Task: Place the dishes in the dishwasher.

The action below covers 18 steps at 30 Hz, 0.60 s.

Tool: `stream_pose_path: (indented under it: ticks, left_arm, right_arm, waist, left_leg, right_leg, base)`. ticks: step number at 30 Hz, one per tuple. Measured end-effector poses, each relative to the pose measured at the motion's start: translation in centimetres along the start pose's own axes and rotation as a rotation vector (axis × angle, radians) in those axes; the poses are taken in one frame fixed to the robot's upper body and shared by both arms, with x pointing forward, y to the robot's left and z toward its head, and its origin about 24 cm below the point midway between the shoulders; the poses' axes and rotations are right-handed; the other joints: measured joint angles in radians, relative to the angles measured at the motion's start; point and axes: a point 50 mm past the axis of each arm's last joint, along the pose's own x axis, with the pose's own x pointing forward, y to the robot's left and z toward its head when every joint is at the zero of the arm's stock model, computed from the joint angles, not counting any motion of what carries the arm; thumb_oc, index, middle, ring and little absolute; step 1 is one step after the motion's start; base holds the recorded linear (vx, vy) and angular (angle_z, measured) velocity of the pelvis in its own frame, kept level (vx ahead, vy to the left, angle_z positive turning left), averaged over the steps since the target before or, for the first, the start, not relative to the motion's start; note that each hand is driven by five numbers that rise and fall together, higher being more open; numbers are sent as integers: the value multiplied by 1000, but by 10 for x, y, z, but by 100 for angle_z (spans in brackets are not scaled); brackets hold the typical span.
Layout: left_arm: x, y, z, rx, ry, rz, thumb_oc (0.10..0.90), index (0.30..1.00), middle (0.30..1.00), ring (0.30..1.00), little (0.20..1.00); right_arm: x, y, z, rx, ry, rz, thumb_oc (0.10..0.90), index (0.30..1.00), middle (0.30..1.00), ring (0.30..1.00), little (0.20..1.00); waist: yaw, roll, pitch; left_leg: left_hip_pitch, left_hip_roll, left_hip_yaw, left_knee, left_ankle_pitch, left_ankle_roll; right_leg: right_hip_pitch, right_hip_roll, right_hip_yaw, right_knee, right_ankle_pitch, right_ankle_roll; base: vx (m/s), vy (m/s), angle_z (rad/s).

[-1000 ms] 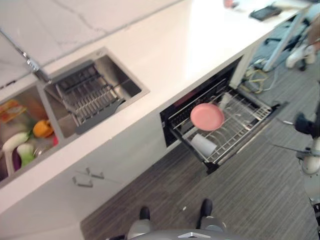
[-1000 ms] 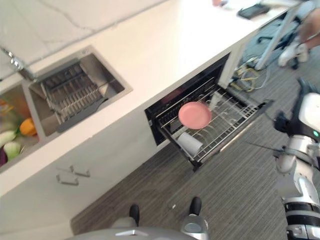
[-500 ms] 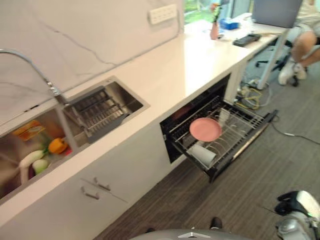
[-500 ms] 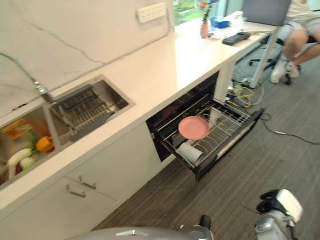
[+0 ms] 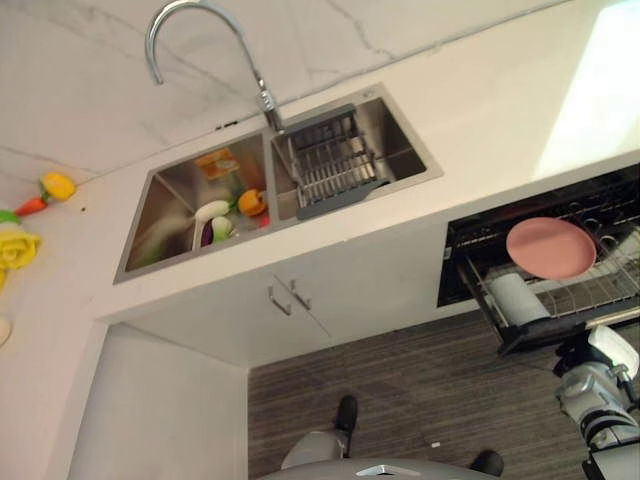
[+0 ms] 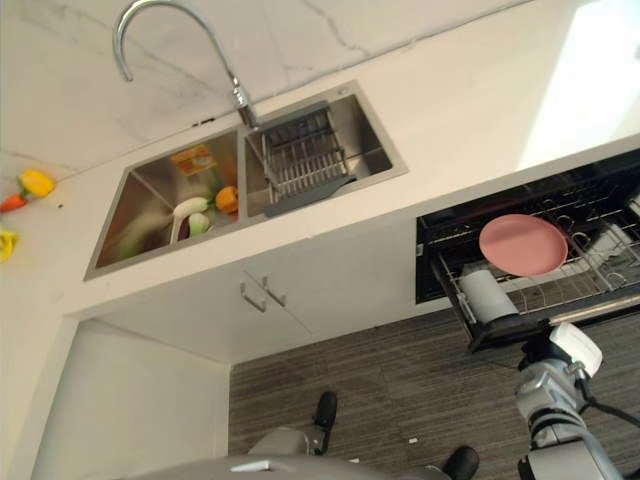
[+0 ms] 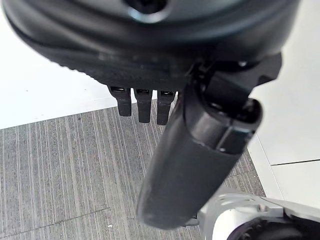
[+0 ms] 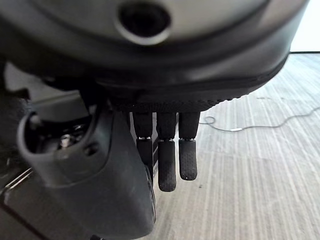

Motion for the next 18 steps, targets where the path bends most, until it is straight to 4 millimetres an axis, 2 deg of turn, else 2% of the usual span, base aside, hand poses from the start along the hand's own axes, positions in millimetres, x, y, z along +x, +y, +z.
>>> stream_pose_path:
  ticks: [1, 2, 3, 4, 5, 6, 7, 8, 9, 10, 11, 12, 13, 15, 18]
  left_arm:
    - [0, 0, 0, 0, 0, 0, 800, 900, 900, 900, 900]
    - [1, 1, 13, 3, -65, 2, 800, 900, 900, 900, 900]
    - [2, 1, 20, 4, -85, 2, 800, 900, 900, 900, 900]
    - [1, 2, 33, -3, -136, -4, 800, 900, 900, 900, 900]
    - [0, 3, 38, -16, -170, -8, 800, 900, 900, 900, 900]
    - [-1, 5, 41, -13, -186, -11, 800, 900, 900, 900, 900]
    - [0, 8, 41, -7, -177, -8, 800, 900, 900, 900, 900]
    - [0, 9, 40, -5, -169, -3, 800, 900, 900, 900, 900]
    - [0, 12, 35, 0, -155, 10, 800, 900, 900, 900, 900]
    - [0, 12, 35, 0, -155, 10, 800, 900, 900, 900, 900]
    - [3, 19, 39, 10, -146, 29, 800, 900, 900, 900, 900]
    - [4, 26, 43, 16, -139, 51, 800, 900, 900, 900, 900]
    - [5, 29, 46, 19, -148, 59, 800, 900, 900, 900, 900]
    - [6, 32, 58, 6, -170, 79, 800, 900, 900, 900, 900]
    - [3, 32, 82, -9, -271, 82, 800, 900, 900, 900, 900]
  right_arm:
    - [0, 0, 0, 0, 0, 0, 400, 300, 300, 300, 300]
    - [9, -18, -1, 12, 48, -34, 400, 300, 300, 300, 300]
    - [12, -25, -6, -16, 60, -48, 400, 300, 300, 300, 300]
    - [16, -40, -13, -45, 71, -86, 400, 300, 300, 300, 300]
    - [23, -61, -11, -66, 66, -139, 400, 300, 300, 300, 300]
    - [26, -71, -2, -67, 49, -165, 400, 300, 300, 300, 300]
    - [31, -88, 17, -51, -4, -215, 400, 300, 300, 300, 300]
    - [33, -97, 31, -60, -46, -239, 400, 300, 300, 300, 300]
    - [34, -107, 55, -56, -99, -262, 400, 300, 300, 300, 300]
    - [34, -107, 55, -56, -99, -262, 400, 300, 300, 300, 300]
    - [34, -114, 78, -38, -101, -255, 400, 300, 300, 300, 300]
    - [34, -107, 76, -57, -100, -234, 544, 516, 516, 516, 516]
    - [33, -104, 80, -56, -113, -227, 800, 900, 900, 900, 900]
    - [30, -91, 92, -26, -129, -182, 800, 900, 900, 900, 900]
    - [30, -89, 86, 115, -59, -167, 800, 900, 900, 900, 900]
  waist:
    - [0, 0, 0]
    - [36, -3, 4]
    - [38, -2, 8]
    - [53, -7, 21]
    - [67, -9, 45]
    - [68, -12, 63]
    - [74, -30, 100]
    - [77, -42, 118]
    - [76, -58, 126]
    - [76, -58, 126]
    - [82, -81, 147]
    - [81, -105, 172]
    - [82, -116, 184]
    - [95, -133, 195]
    - [107, -142, 212]
  left_leg:
    - [0, 0, 0, 0, 0, 0]
    - [-63, 1, -55, 8, 32, -2]
    - [-79, -1, -82, 6, 53, -5]
    - [-118, -2, -109, 0, 79, -11]
    - [-154, -6, -127, -1, 85, -9]
    - [-166, -6, -126, 0, 78, -12]
    - [-175, -14, -121, 0, 82, -8]
    - [-183, -17, -119, 2, 81, -7]
    - [-201, -23, -108, 3, 80, -8]
    - [-201, -23, -108, 3, 80, -8]
    - [-214, -28, -97, 13, 80, -3]
    - [-225, -38, -104, 5, 90, 10]
    - [-230, -44, -103, 4, 97, 12]
    - [-241, -73, -104, 5, 90, 22]
    - [-263, -87, -109, 4, 97, 30]
  right_leg:
    - [0, 0, 0, 0, 0, 0]
    - [-22, 12, -56, 0, 3, -5]
    - [-20, 17, -87, 0, 4, -12]
    - [-22, 20, -146, -5, 0, -16]
    - [-23, 30, -193, -2, -3, -15]
    - [-31, 30, -200, -2, -9, -13]
    - [-33, 30, -202, -1, -6, -9]
    - [-35, 23, -202, -1, -7, -6]
    - [-48, 15, -207, -2, -7, -3]
    - [-48, 15, -207, -2, -7, -3]
    - [-69, 10, -200, 0, -4, -2]
    - [-75, 2, -196, -1, 2, 3]
    - [-79, -3, -196, -1, 4, 6]
    - [-81, -24, -208, 0, 7, 14]
    - [-100, -38, -208, 0, 17, 19]
  base:
    - [-40, -24, 60]
    - [-20, -11, 82]
    - [-9, 18, 138]
    - [12, 32, 141]
    - [29, 59, 114]
    - [60, 79, 66]
    - [93, 112, 20]
    - [79, 89, 11]
    - [37, 40, 2]
    - [36, 31, -7]
    - [78, 54, 14]
    - [167, 110, 15]
    - [170, 111, 29]
    - [121, 88, 16]
    - [73, 44, 15]
